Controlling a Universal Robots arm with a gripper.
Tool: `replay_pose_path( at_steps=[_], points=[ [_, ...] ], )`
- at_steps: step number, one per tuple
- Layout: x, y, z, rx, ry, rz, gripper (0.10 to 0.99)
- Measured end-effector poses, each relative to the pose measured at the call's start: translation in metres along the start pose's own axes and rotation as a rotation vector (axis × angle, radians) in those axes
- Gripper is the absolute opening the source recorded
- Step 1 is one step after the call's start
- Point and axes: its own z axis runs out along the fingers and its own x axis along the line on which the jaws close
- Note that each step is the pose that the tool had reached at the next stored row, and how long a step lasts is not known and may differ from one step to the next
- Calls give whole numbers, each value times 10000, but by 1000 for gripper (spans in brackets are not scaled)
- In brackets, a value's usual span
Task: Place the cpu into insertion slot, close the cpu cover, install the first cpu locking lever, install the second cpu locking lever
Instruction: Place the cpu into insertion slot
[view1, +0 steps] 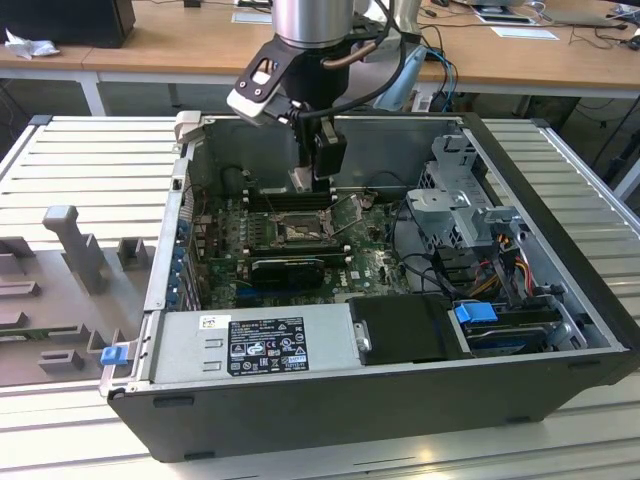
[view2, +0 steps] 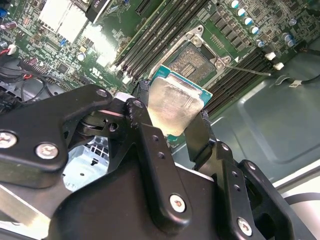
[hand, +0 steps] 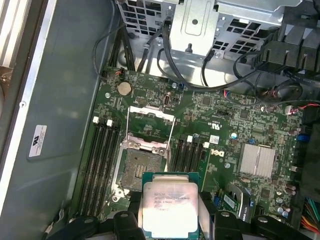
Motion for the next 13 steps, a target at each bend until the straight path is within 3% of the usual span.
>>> replay_pose_path(
  at_steps=[13],
  points=[
    [-2,-7,99,-2,-5,68,529]
  ],
)
